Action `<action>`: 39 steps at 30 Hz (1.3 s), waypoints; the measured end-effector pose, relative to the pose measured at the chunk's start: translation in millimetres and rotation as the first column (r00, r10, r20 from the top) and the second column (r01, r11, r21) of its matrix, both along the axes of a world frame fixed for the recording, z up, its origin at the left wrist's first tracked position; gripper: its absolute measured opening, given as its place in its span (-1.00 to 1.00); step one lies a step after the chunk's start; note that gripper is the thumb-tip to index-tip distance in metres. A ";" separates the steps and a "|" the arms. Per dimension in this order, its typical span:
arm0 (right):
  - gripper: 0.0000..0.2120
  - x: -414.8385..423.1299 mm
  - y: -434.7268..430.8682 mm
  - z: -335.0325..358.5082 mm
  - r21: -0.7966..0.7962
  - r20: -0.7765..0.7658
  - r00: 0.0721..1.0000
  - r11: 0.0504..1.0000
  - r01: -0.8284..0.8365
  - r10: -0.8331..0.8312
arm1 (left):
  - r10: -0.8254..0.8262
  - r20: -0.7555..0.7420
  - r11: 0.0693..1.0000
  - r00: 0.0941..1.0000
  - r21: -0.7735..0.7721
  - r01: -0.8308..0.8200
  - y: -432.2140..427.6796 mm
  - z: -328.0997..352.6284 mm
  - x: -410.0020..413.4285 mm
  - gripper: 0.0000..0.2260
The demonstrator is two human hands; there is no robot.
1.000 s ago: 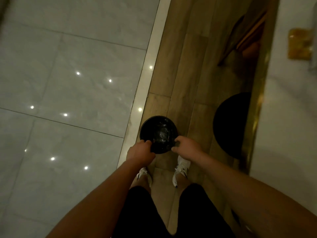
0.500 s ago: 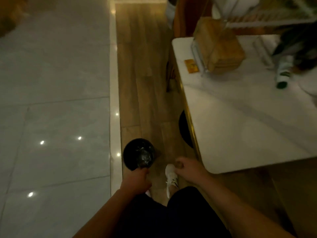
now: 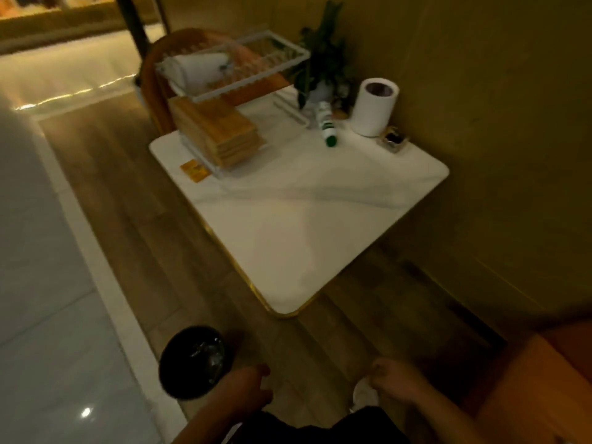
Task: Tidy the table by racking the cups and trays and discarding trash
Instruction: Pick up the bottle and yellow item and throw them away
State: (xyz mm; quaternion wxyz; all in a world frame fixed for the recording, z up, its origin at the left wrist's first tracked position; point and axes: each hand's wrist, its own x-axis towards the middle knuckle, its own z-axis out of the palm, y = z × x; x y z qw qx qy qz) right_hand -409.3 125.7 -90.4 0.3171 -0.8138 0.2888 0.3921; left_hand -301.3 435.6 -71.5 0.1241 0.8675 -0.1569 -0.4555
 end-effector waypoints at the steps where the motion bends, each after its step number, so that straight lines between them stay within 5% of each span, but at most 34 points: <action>1: -0.58 -2.4 -14.5 -3.1 -0.006 -0.007 1.000 1.000 0.003 -0.003 | -0.019 0.012 1.000 1.000 0.000 0.019 -21.4 1.9 6.3 -0.51; 8: -0.52 10.6 -134.5 -8.9 -0.021 -0.041 0.996 0.996 -0.086 0.085 | 0.004 0.059 1.000 0.998 -0.001 -0.004 -158.1 9.9 18.6 -0.54; 16: -0.51 96.2 -228.4 26.0 0.031 0.117 0.993 0.999 -0.033 0.029 | 0.063 0.055 0.998 0.996 -0.017 -0.062 -240.5 16.2 23.6 -0.64; 27: -0.53 235.6 -313.3 45.2 -0.073 0.191 0.972 0.989 -0.127 0.139 | 0.191 0.288 0.977 0.938 -0.149 -0.153 -360.8 25.6 189.0 -0.61; 39: -0.62 419.0 -346.3 59.8 -0.097 0.298 0.892 0.941 -0.325 0.339 | 0.326 0.424 0.931 0.845 0.009 -0.364 -380.4 5.6 319.7 -0.47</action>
